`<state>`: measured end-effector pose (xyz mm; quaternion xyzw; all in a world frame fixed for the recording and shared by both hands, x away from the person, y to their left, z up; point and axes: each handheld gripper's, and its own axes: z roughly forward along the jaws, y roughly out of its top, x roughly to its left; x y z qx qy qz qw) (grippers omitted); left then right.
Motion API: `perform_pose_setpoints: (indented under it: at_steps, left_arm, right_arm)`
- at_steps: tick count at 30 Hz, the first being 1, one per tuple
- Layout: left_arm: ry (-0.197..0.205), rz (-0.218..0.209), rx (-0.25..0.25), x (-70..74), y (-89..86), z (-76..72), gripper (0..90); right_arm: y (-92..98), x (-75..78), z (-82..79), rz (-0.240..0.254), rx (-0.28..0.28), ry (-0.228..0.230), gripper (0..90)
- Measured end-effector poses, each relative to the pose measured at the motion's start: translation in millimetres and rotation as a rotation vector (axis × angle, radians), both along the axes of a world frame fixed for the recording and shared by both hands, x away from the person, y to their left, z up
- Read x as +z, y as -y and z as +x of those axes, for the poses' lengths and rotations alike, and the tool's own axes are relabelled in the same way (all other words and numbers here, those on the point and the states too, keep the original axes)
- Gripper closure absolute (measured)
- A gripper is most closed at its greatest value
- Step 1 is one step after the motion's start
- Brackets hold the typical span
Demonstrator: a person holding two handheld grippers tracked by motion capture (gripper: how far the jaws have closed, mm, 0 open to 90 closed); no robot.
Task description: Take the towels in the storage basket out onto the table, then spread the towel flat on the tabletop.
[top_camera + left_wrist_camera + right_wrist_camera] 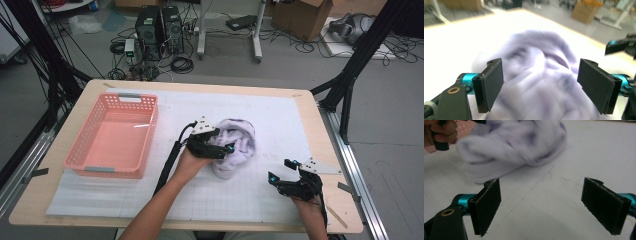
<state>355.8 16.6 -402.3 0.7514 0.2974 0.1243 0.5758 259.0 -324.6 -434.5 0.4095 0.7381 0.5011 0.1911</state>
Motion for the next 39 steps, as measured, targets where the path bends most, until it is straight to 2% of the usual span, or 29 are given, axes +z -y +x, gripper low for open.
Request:
perform_pose_setpoints:
  at_steps: [1,4,8,10,12,14,18,23,25,26,28,34,39]
  left_arm:
    - [-0.003,-0.014,-0.004,1.5,-6.0,-3.0,20.3]
    - [0.019,-0.039,0.009,2.8,-24.5,-16.0,20.0]
    - [0.057,-0.053,0.021,-4.7,-51.3,-35.8,19.8]
    - [0.060,-0.079,0.041,-7.6,-63.8,-42.5,18.2]
    - [0.073,-0.086,0.047,-8.8,-70.6,-48.7,18.0]
    - [0.089,-0.078,0.060,-10.5,-73.5,-55.2,18.4]
    - [0.109,-0.090,0.094,-14.9,-79.3,-62.8,19.6]
    - [0.081,-0.081,0.126,-22.9,-88.1,-63.0,18.4]
    - [0.069,-0.081,0.119,-27.0,-90.8,-64.3,18.2]
    - [0.062,-0.096,0.113,-28.1,-91.8,-64.9,18.2]
    - [0.069,-0.112,0.113,-30.3,-92.5,-65.8,18.2]
    - [0.071,-0.081,0.149,-33.0,-92.4,-69.3,18.2]
    - [0.076,-0.078,0.143,-34.0,-95.0,-68.8,18.2]
  right_arm:
    - [-0.3,-0.1,0.0,-0.001,0.000,0.002,15.0]
    - [-0.8,-0.1,-0.2,-0.004,-0.001,0.000,15.0]
    - [-2.7,0.0,-0.5,-0.003,0.001,-0.001,15.0]
    - [-4.3,0.5,-0.7,-0.002,0.006,-0.004,15.0]
    - [-7.1,0.8,0.7,-0.006,0.009,0.002,15.0]
    - [-9.8,0.7,2.0,-0.009,0.012,0.001,14.9]
    - [-12.9,-0.6,4.2,-0.018,0.010,-0.005,15.0]
    - [-15.0,-1.3,4.4,-0.034,0.008,-0.001,14.9]
    - [-14.4,-1.6,4.7,-0.038,0.004,0.002,14.9]
    - [-14.1,-1.9,4.9,-0.038,0.000,0.000,14.9]
    - [-13.0,-1.8,5.8,-0.043,-0.007,0.004,14.9]
    - [-13.6,-0.7,4.9,-0.040,-0.009,0.005,14.9]
    - [-13.1,-0.8,7.2,-0.034,-0.011,0.011,14.9]
